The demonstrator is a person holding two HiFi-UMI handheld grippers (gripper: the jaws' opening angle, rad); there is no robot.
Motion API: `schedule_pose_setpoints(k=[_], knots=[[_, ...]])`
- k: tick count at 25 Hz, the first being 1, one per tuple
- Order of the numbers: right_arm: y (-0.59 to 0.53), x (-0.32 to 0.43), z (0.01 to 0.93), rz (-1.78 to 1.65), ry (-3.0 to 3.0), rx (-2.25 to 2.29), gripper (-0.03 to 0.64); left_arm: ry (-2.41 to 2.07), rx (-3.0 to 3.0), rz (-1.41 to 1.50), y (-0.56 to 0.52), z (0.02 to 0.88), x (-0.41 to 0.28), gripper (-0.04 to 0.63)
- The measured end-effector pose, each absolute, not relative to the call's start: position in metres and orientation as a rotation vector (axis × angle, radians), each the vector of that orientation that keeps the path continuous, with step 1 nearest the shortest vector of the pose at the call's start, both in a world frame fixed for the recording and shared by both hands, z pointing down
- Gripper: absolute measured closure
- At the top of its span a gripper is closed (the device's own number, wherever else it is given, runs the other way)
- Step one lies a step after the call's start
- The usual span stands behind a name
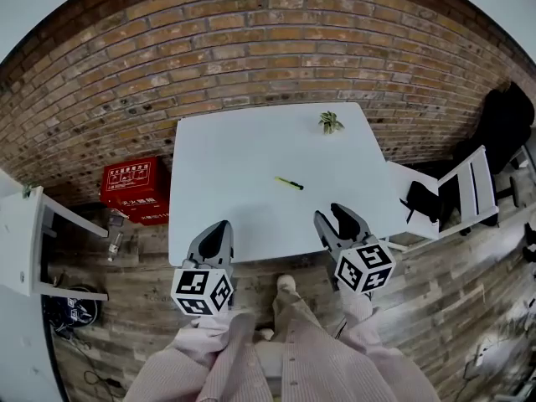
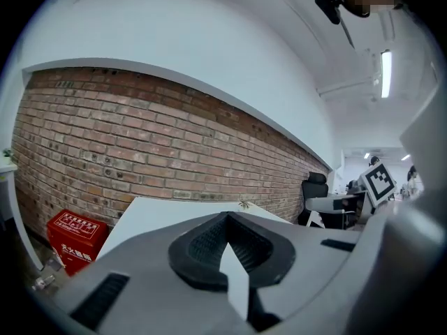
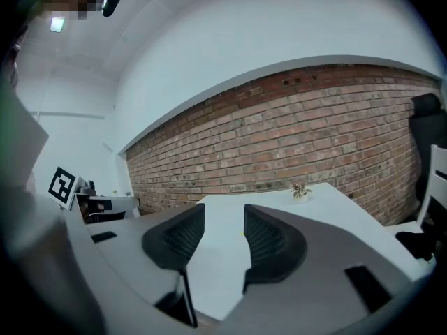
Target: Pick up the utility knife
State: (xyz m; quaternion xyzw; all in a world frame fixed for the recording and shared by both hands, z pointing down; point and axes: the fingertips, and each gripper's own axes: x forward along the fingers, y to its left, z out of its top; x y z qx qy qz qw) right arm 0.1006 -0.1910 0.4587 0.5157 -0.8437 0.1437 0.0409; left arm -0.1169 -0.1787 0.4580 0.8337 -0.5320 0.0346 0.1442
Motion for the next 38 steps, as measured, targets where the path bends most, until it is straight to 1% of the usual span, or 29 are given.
schedule_pose_setpoints(k=[9,17,38], knots=[[-0.261,0.094,0.503,0.534,-2.548,1.388,0.456,-1.543,2.305,0.155,-0.236,0.49,-0.103,0.603],[-0.3,0.09,0.552,0.593,-2.481,1.217,0.456,-1.529,2.19,0.238,-0.265,0.534,-0.091,0.603],[-0.35,0.065,0.633,0.518,-2.307,0.889,0.456,-1.417,2.022,0.345,-0.299,0.602,-0.073,0.603]])
